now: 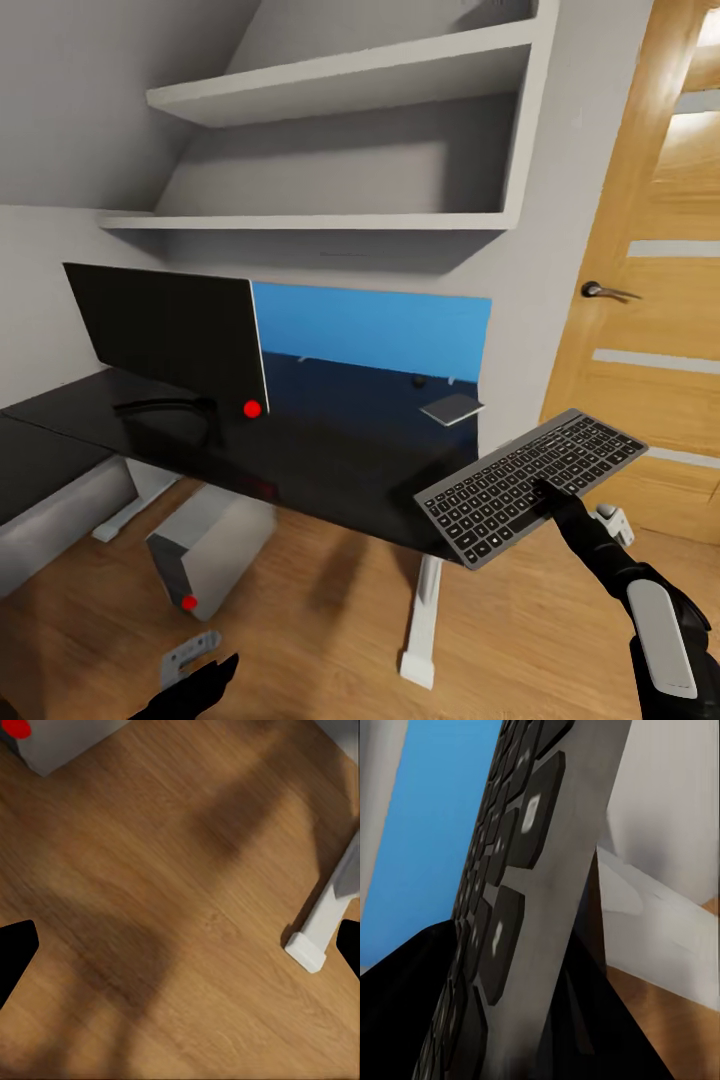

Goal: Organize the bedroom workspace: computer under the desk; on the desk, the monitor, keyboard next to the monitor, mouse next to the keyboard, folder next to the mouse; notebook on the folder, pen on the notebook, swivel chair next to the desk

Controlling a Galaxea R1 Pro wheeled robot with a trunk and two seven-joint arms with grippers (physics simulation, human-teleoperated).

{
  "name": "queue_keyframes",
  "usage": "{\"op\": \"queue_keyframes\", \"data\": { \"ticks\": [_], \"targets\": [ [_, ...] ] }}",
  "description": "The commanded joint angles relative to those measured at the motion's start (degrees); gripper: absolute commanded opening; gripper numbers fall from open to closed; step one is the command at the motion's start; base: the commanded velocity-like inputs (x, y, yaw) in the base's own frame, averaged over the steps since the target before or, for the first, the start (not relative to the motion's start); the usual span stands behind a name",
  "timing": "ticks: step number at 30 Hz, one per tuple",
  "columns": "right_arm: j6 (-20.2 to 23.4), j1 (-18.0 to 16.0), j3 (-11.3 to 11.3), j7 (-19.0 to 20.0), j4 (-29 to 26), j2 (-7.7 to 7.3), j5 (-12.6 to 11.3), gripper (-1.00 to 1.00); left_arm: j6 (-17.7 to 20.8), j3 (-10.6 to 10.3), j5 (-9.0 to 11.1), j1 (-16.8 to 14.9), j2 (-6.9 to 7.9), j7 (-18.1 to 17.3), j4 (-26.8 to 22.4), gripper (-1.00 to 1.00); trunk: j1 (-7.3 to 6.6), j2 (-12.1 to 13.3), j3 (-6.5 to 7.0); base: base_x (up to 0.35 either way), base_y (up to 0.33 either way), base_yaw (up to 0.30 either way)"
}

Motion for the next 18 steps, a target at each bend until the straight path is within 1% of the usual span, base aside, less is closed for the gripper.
{"op": "queue_keyframes", "data": {
  "ticks": [1,5,6,10,13,18],
  "targets": [
    [0.40,-0.07,-0.11,0.14,-0.02,0.03,-0.11,-1.00,0.25,-0.04,0.60,-0.01,0.02,0.35,-0.09,1.00,-0.01,-0.03,-0.04,0.000,0.335,-0.264],
    [0.46,-0.07,-0.09,0.24,0.01,-0.03,-0.11,-1.00,0.25,-0.33,0.60,-0.01,0.04,0.35,-0.09,1.00,-0.01,-0.03,0.01,0.000,0.335,-0.177],
    [0.52,-0.01,-0.09,1.10,0.03,-0.27,-0.17,-1.00,0.25,-0.55,0.60,-0.01,0.08,0.35,-0.09,1.00,-0.01,-0.03,0.02,0.000,0.329,-0.036],
    [0.49,0.01,-0.09,1.64,0.03,-0.23,-0.19,-1.00,0.25,-0.64,0.60,-0.01,0.09,0.35,-0.09,1.00,-0.01,-0.03,0.02,0.000,0.269,-0.017],
    [0.38,0.02,-0.09,1.76,0.00,-0.11,-0.21,-1.00,0.25,-0.66,0.60,-0.01,0.08,0.35,-0.09,1.00,-0.01,-0.03,0.02,0.000,0.155,-0.004],
    [0.38,0.02,-0.09,1.89,-0.15,0.01,-0.32,-1.00,0.25,-0.67,0.60,-0.01,0.09,0.41,-0.02,1.00,-0.01,-0.03,0.02,0.000,0.038,-0.001]
  ]
}}
